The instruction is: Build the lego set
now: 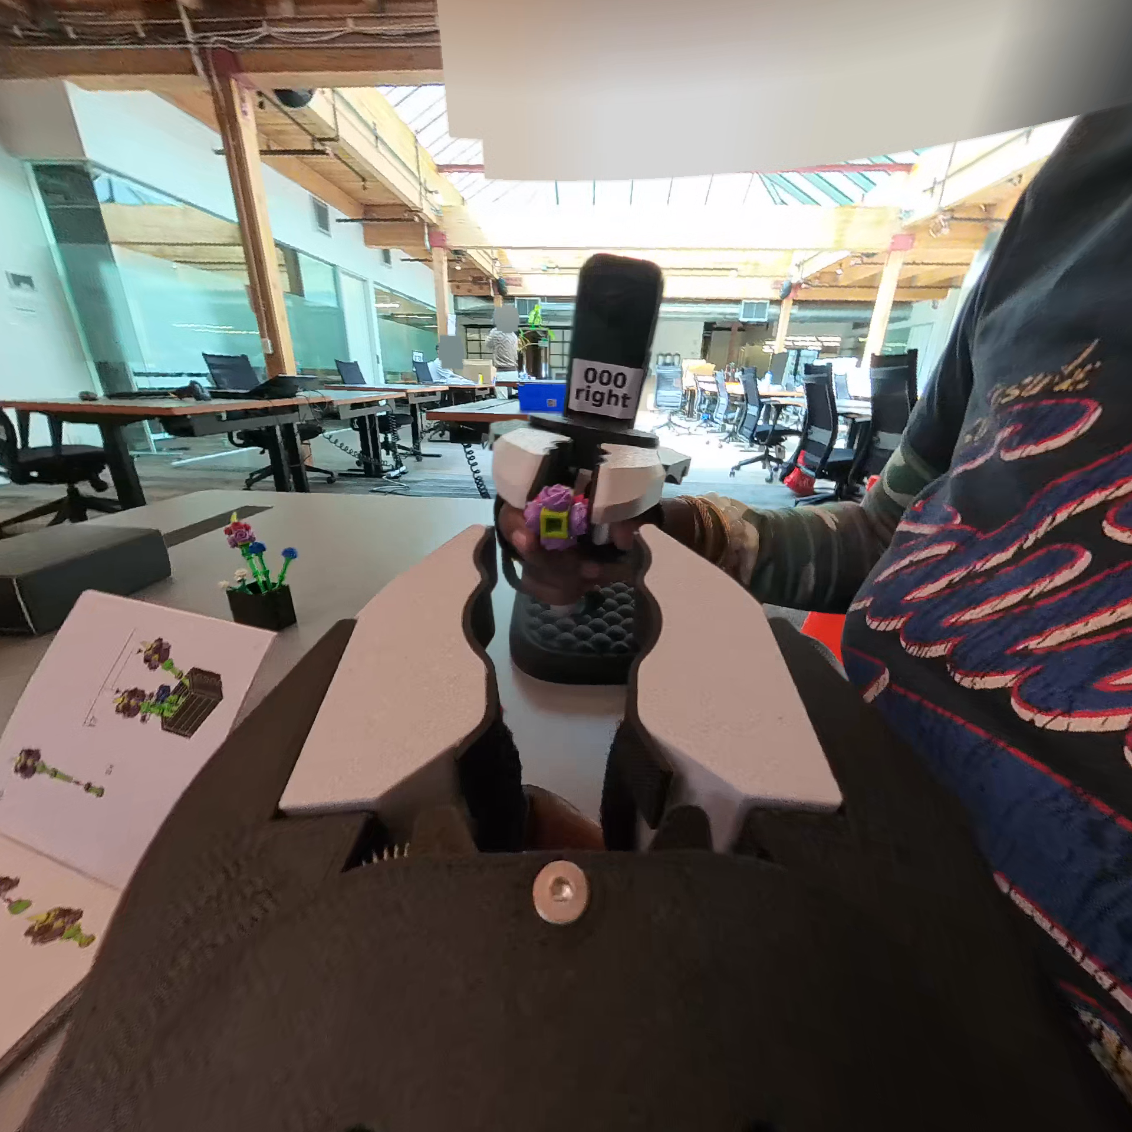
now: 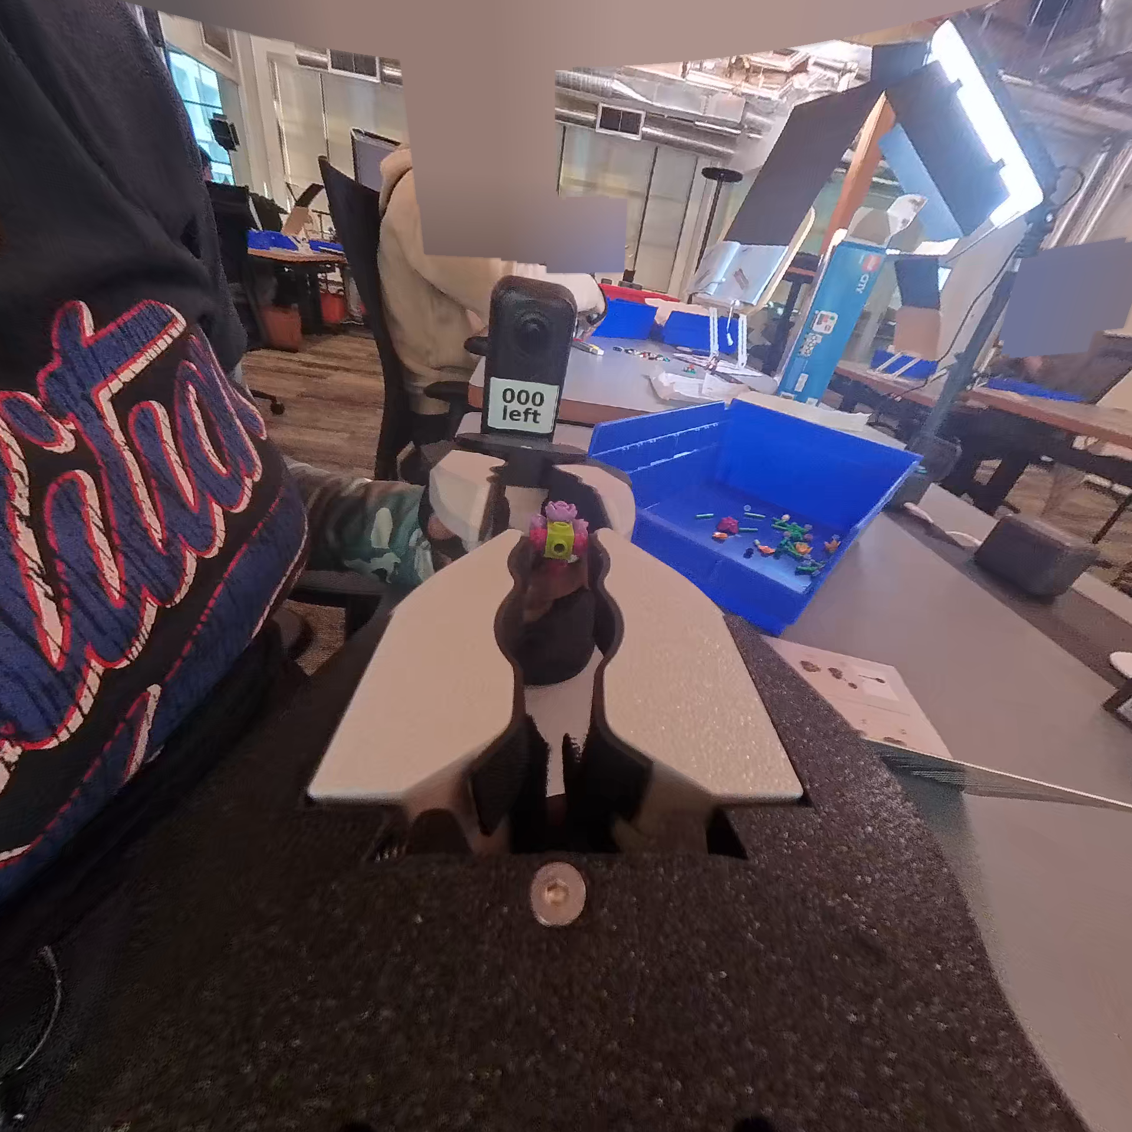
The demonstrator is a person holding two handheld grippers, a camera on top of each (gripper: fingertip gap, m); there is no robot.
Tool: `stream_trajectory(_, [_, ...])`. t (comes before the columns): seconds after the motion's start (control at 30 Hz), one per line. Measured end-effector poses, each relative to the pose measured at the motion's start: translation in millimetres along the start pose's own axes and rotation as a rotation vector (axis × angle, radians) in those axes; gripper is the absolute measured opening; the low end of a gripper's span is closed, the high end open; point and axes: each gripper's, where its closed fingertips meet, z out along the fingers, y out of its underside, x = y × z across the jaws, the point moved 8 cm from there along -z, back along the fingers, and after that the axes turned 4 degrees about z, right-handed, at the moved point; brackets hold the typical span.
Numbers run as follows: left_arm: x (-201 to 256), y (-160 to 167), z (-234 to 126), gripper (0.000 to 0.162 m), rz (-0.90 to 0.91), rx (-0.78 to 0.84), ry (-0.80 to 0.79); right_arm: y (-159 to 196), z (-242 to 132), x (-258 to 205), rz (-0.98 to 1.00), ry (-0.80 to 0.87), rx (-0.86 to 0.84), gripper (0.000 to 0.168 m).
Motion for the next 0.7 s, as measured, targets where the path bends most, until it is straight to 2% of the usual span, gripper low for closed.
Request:
stream_trajectory(0.13, [4.6,2.2,5.8,0.033,0.056,-0.023,0.023,3.4,2.7,-2.9,0.021,-0.032,0.004,0.018])
stream_trajectory(0.33, [4.0,1.7,4.2,0.018,0.045,0.004,0.047,4.0,3.1,-3.2,0.055,-0.05,0.008,0.018])
stream_trajectory(0.43, [3.1,2.9,4.3,0.018,0.061,-0.032,0.019,4.3,-1.3,0.6,0.105,-0.045,-0.066,0.019])
stream_trajectory(0.53, [2.5,4.3,4.8,0.018,0.072,-0.066,0.0,-0.4,-16.8,6.6,0.119,-0.015,-0.132,0.029])
stream_trajectory(0.6, [2.5,5.3,4.8,0.018,0.076,-0.078,-0.004,-0.3,-29.5,10.1,0.142,-0.006,-0.222,0.027])
stream_trajectory(0.63, [2.4,5.8,4.8,0.018,0.083,-0.087,-0.01,2.9,-36.1,12.1,0.154,0.005,-0.305,0.018])
stream_trajectory(0.7, [2.0,6.9,5.0,0.018,0.109,-0.107,-0.036,17.8,-49.1,19.6,0.199,0.052,-0.56,0.007])
